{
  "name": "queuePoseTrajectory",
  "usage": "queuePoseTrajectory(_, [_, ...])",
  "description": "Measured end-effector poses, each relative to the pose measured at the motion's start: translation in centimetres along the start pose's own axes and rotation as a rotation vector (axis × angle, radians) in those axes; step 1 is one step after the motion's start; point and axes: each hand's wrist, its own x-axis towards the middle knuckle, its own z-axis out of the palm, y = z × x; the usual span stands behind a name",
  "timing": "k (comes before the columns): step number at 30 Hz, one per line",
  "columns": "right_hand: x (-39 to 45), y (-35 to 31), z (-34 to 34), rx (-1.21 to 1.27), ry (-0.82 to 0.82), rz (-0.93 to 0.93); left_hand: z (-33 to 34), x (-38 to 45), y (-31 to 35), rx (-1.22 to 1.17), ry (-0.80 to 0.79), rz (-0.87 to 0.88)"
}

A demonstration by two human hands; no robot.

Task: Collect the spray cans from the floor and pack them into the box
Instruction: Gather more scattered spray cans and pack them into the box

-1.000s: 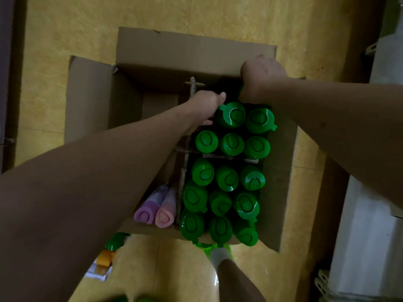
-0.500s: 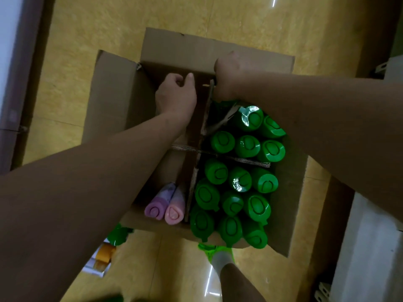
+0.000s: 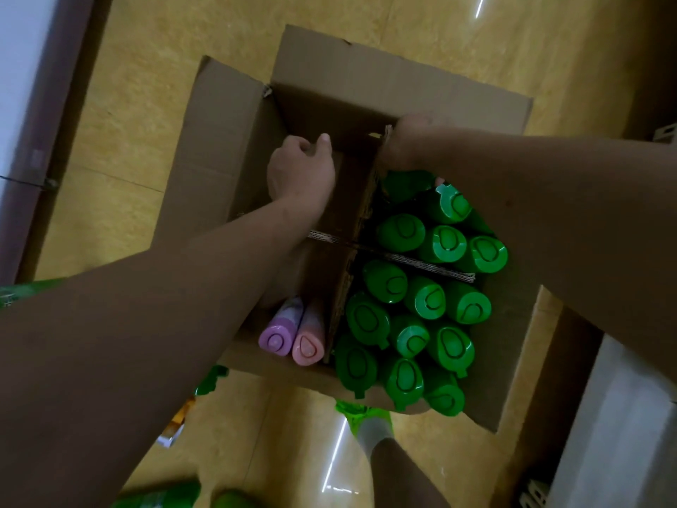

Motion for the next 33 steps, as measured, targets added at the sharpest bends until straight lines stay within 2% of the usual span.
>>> queuePoseTrajectory(6, [0.8,0.2,1.6,-0.101,0.061,0.017,0.2,-0.1,-0.3,0.015,-0.032,0.018])
queuePoseTrajectory(13, [1.5,0.4,2.2,-0.163,0.010,0.064,0.7,0.0,-1.2,-0.005,-0.056,-0.007])
queuePoseTrajectory(15, [1.1,0.3,2.6,-0.174,0.042,0.048,0.8,-0.2,-1.5,0.022,-0.086,-0.006])
queuePoseTrajectory(19, [-0.3,0.3,5.0,-0.135,0.200,-0.066,0.4,-0.5,-2.5,0.075,-0.162,-0.005])
queuePoseTrajectory(26, [-3.7,-1.1,7.7,-0.287,0.394,-0.320,-2.2,-1.9,-4.7,0.173,-0.085,0.096])
queuePoseTrajectory(33, [-9.3,-9.4,12.1,-0.229,0.340,-0.572,-7.6,-5.8,-12.3,0.149,0.079,0.169])
